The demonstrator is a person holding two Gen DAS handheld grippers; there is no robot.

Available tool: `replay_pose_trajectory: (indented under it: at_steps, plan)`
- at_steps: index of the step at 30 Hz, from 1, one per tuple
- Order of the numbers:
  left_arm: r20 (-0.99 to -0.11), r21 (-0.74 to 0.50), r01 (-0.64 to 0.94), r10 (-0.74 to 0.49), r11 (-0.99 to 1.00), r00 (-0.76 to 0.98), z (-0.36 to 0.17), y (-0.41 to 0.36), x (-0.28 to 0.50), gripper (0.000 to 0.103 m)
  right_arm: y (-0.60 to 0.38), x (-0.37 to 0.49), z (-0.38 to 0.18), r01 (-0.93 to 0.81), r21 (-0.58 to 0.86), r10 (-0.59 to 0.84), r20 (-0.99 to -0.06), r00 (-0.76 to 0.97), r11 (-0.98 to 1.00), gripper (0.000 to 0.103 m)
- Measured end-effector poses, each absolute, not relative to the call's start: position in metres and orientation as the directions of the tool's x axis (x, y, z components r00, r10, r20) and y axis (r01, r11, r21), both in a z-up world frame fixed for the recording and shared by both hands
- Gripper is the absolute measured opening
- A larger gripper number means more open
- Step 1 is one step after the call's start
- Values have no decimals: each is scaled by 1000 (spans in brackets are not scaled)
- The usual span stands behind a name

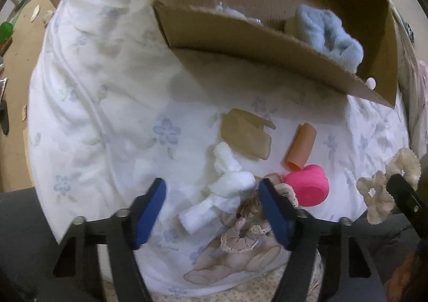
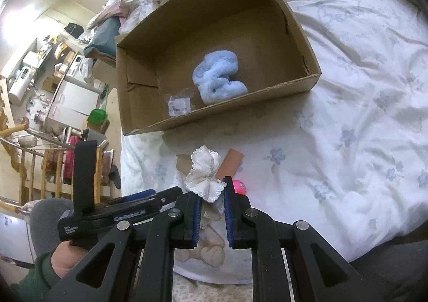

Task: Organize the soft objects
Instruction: 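Grasp the cream lace scrunchie with the right gripper while the left grasps a white sock, then lift both held items and carry them over the box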

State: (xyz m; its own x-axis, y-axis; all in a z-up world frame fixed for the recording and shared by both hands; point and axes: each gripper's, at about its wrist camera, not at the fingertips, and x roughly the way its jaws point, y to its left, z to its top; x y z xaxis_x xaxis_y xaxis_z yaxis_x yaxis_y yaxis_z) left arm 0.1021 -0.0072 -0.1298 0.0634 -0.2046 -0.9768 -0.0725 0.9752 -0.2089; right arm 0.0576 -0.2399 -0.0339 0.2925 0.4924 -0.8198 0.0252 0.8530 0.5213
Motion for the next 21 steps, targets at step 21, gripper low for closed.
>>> replay_pose_trajectory:
  at_steps: [21]
  plan:
    - [-985, -118, -142, -98, 983, 142, -111, 24, 95, 21, -227, 59, -39, -2, 502, 484, -833, 267, 865, 17]
